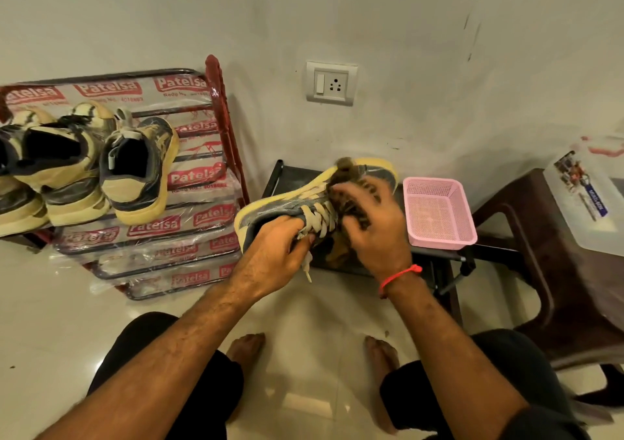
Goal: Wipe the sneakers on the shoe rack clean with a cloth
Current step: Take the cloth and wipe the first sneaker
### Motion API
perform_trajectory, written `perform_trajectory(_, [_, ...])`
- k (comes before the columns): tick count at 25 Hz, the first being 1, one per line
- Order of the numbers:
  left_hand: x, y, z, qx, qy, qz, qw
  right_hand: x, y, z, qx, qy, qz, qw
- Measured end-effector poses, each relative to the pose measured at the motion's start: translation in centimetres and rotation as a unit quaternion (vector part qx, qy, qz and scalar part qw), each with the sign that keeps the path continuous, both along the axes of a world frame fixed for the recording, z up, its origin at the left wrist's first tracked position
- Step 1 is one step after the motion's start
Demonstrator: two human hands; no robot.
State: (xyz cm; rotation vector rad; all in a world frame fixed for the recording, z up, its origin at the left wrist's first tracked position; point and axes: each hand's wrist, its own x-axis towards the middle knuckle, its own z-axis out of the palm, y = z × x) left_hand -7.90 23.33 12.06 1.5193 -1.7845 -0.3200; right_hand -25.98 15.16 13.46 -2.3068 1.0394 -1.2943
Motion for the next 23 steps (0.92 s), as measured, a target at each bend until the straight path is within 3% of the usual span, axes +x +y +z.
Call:
perform_trajectory(3, [0.2,0.4,-0.8,0.007,-0.101,-0.006,0.995,-2.4,-2.6,0.1,0.091,-0.064,-0.125,0.986])
perform_trajectory(8, [-0.2,0.1,-1.3,-0.025,-0.202,0.009,0.979,2.4,3.2,1.1,0.012,0.007,0.081,0.997])
perform_trajectory(13, [0.2,0.5,-1.0,-0.019,-0.222,0.019,0.975,-1.5,-0.9,0.4,0.073,-0.029,-0.065,0.995])
perform_trajectory(18, [-0.1,0.1,-1.2,-0.034,-0.193,0.011,0.980,2.8,3.6,1.4,0.025,0.045,0.155,0.987])
perform_trajectory(21, [0.2,0.6,-0.7,-0.020,-0.222,0.004,0.975,0.3,0.0,0.0,0.051,-0.001,0.015,0.999])
perform_trajectory(23, [0.1,0.9,-0.6,-0.037,-0.240,-0.013,0.970,-0.5,-0.6,-0.7,0.069,-0.008,-0.020,0.997])
